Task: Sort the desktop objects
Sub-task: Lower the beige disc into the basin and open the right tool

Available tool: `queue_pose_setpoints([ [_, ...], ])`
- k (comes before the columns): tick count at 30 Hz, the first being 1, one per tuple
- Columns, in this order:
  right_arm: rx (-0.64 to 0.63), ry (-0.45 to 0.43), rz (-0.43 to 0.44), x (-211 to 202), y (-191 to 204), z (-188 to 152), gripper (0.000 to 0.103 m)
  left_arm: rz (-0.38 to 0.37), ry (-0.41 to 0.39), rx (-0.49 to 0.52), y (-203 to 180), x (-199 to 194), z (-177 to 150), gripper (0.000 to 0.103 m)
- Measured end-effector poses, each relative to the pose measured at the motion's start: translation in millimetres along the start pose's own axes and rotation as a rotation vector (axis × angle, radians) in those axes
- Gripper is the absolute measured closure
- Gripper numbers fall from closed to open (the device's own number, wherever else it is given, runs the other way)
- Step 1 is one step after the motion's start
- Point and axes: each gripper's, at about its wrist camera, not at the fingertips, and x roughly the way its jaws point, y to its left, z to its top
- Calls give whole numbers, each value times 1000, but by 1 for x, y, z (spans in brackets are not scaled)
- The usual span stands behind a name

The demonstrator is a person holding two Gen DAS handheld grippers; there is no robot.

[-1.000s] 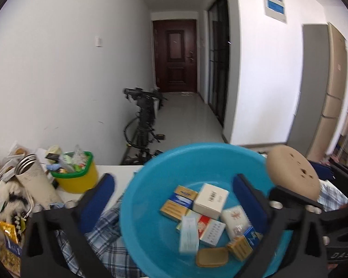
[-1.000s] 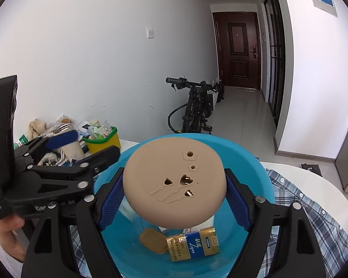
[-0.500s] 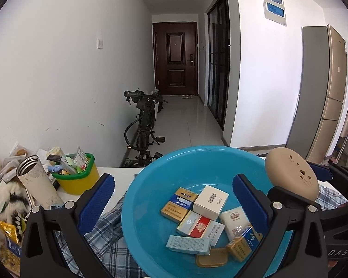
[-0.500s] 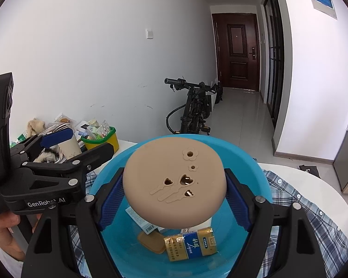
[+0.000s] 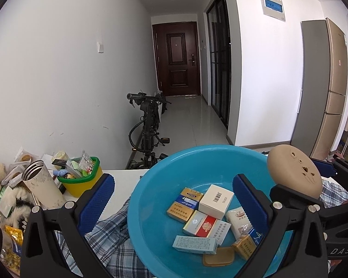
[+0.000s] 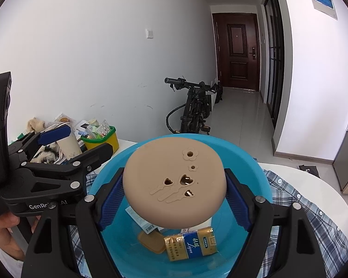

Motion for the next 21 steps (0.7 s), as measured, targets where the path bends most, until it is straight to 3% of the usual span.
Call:
queue_pose_setpoints([
  [4, -1, 4, 2, 2, 1, 0, 24, 32, -6, 19, 0, 0, 0, 0],
  [21, -4, 3, 4, 0, 0, -1, 24, 7, -1, 21, -1, -1, -1, 0],
])
